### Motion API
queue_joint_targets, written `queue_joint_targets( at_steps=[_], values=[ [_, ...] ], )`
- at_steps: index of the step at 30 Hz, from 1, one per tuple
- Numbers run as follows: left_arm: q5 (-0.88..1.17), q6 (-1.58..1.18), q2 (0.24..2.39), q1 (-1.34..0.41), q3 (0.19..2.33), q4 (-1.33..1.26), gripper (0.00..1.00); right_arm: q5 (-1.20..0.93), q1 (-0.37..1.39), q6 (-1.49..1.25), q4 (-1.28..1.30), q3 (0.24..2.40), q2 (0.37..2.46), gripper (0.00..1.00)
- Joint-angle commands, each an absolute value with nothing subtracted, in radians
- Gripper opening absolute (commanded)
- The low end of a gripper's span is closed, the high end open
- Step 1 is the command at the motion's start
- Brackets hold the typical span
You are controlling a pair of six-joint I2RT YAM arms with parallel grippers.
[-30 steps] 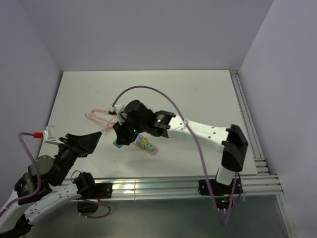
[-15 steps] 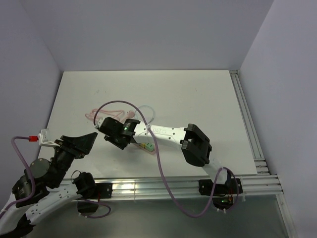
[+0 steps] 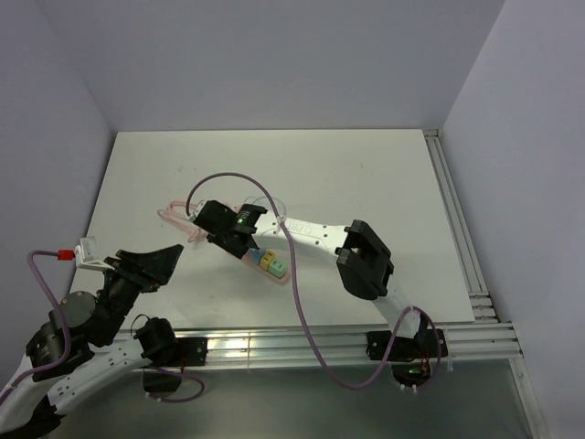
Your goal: Insert the plug
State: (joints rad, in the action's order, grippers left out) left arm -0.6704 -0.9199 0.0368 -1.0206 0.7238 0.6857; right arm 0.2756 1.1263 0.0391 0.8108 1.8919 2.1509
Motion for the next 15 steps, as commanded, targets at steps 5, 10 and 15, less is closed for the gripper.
queue_joint_targets(
  at_steps=[5, 10, 15],
  values=[
    [-0.664, -0.896, 0.031, -1.022, 0.733, 0.66, 0.76, 0.256, 1.112, 0.074, 0.885, 1.937, 2.149, 0.0],
    [-0.66, -0.89, 0.032, -1.022, 0.718, 0.64, 0.77, 0.218, 1.117, 0.06, 0.908, 1.957, 2.138, 0.0],
    [-0.653, -0.882, 0.038, -1.022, 0.722, 0.634, 0.77, 0.199, 1.123, 0.049, 0.952, 2.002, 2.171, 0.0]
  ],
)
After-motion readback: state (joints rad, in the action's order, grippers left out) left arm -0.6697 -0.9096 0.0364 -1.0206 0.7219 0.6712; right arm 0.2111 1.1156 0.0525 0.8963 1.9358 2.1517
